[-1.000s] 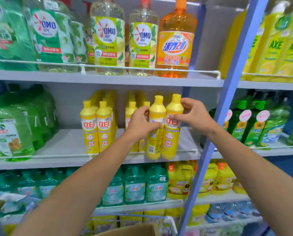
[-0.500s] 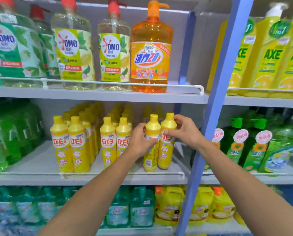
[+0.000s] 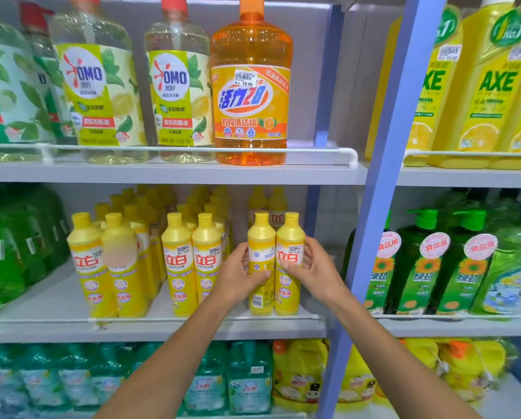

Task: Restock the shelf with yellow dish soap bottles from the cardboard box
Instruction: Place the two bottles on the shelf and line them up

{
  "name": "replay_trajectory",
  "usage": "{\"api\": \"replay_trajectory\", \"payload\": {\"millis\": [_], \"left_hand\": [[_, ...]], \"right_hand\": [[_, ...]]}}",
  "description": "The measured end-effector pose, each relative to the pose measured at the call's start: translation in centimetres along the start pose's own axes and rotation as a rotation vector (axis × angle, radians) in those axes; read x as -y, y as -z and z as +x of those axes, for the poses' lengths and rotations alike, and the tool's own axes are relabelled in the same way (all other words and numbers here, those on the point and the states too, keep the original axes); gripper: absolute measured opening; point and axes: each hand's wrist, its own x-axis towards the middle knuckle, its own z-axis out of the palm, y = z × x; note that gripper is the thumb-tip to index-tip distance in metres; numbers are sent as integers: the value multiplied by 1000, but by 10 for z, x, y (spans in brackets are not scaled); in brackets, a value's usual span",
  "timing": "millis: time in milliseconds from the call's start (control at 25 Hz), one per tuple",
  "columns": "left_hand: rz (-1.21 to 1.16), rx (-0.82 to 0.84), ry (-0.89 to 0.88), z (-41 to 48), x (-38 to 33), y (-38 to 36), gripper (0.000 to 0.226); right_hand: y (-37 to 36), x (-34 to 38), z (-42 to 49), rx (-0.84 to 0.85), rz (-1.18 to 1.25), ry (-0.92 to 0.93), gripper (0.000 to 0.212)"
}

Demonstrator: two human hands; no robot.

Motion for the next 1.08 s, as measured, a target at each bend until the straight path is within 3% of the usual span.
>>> {"api": "replay_trajectory", "payload": {"millis": [160,480,760,1000,1080], "left_hand": [[-61,32,47,-6,25,-5,58],[2,-135,84,-6,27,-19,65],[-109,120,86,-20,32,-3,58],[55,-120,90,-17,36,-19,64],[9,-110,99,-18,39,-19,69]], "right_hand": [[-8,-21,-13,-35,47,-45,61],[-12,-30,-17,-44,126,-34,54],[-11,-31,-18,-30,136,-28,50],[-9,-32,-20,19,204,-23,49],[-9,-31,-22,39,200,-32,51]]}}
